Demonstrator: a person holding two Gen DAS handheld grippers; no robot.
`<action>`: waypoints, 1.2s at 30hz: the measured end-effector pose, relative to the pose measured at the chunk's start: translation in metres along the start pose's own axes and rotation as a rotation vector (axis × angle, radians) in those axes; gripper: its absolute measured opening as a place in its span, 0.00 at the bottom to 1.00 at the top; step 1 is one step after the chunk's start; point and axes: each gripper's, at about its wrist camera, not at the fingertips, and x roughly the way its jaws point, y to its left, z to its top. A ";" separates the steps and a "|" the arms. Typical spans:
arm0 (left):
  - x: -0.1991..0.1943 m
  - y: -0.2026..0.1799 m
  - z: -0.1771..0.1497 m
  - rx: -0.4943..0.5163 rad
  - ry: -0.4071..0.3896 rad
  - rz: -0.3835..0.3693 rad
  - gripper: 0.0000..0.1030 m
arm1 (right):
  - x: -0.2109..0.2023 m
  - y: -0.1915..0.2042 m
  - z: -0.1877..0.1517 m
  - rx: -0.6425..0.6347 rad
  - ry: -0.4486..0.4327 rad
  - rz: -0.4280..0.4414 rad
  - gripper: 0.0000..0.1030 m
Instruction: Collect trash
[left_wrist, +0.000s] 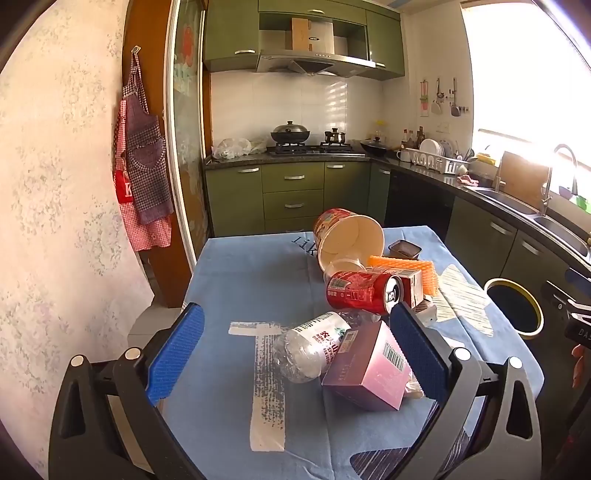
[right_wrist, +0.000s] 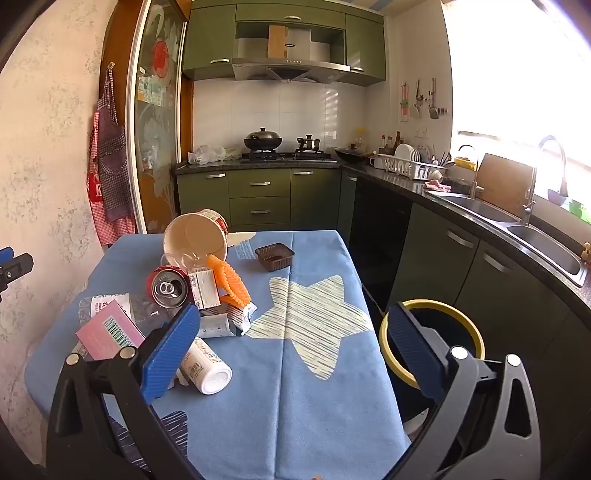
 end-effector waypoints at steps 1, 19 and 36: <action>0.000 0.000 0.000 0.000 0.001 -0.001 0.97 | 0.000 0.000 0.000 0.000 0.000 0.001 0.94; 0.002 -0.003 -0.001 0.010 0.008 -0.013 0.97 | 0.013 0.004 -0.009 0.003 0.006 -0.001 0.94; 0.002 -0.005 -0.002 0.013 0.014 -0.020 0.97 | 0.013 0.001 -0.010 0.005 0.009 -0.002 0.94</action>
